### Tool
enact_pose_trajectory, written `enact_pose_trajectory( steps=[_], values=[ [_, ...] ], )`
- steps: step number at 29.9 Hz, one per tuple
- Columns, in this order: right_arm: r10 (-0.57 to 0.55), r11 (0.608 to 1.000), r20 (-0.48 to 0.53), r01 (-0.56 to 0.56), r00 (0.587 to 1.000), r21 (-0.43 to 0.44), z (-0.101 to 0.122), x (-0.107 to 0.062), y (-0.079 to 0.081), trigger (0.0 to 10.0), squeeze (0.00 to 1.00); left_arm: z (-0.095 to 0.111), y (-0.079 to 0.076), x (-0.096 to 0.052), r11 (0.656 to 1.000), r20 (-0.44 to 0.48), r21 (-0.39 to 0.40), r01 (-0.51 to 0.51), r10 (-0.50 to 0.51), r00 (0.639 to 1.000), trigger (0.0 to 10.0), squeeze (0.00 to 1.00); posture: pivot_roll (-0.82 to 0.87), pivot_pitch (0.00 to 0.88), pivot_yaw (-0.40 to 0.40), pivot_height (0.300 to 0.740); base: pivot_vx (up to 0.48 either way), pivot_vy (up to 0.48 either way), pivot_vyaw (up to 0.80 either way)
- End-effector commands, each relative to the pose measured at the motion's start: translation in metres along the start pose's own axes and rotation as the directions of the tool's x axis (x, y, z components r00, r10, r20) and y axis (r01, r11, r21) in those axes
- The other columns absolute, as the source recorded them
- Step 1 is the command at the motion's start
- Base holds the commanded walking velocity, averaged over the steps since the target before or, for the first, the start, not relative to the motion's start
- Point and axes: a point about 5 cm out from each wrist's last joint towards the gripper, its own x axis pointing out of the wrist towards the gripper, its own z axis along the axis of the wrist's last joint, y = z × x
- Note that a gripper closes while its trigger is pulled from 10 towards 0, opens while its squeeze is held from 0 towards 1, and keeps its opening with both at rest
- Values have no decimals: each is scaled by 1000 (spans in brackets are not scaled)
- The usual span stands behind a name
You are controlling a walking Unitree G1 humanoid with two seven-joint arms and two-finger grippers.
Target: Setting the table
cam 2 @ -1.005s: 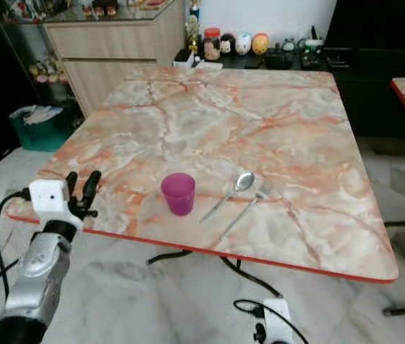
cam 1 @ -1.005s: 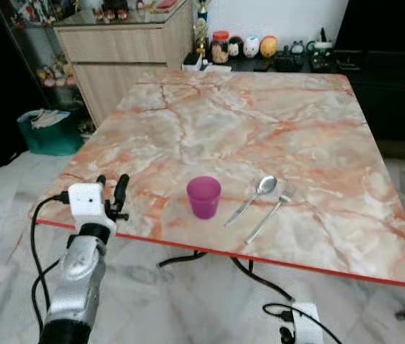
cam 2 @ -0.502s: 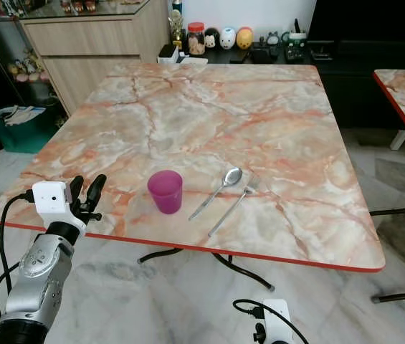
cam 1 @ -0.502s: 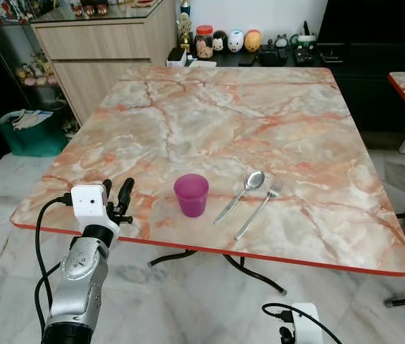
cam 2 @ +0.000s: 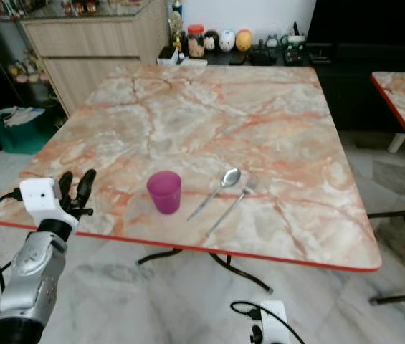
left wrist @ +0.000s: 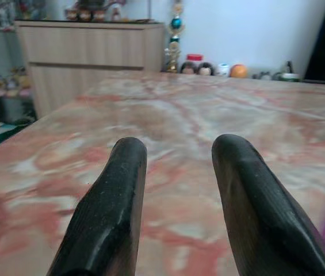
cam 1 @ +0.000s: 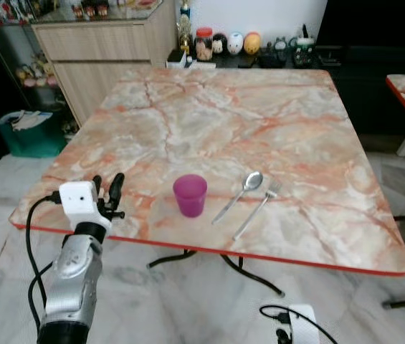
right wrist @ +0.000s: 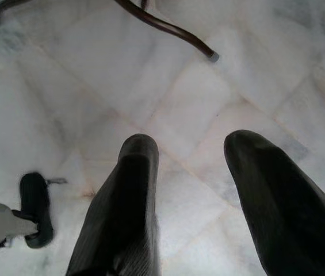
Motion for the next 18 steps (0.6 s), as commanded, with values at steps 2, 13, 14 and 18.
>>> enact_pose_trajectory(
  steps=[2, 13, 14, 18],
  values=[
    [8, 1000, -2, -8, 1000, 6, -2, 0, 3, 10000, 0, 11, 2, 3, 999, 46, 33, 1, -2, 999, 10000, 0, -56, 0, 49, 740, 0, 0, 0],
    [9, 1000, -10, -9, 1000, 18, -5, -1, -1, 10000, 0, 16, 4, 4, 1000, 69, 4, -9, 9, 998, 10000, 0, -54, 0, 48, 740, 0, -140, -517],
    [9, 1000, -12, -9, 1000, 23, -6, -2, -2, 10000, 0, 16, 4, 4, 1000, 71, 5, -9, 9, 997, 10000, 0, -52, 0, 48, 740, 0, 0, 0],
    [12, 1000, -14, -12, 1000, 21, -7, -2, -1, 10000, 0, 17, 4, 4, 1000, 73, 5, -8, 8, 997, 10000, 0, -51, 0, 48, 740, 0, 0, 0]
  ],
)
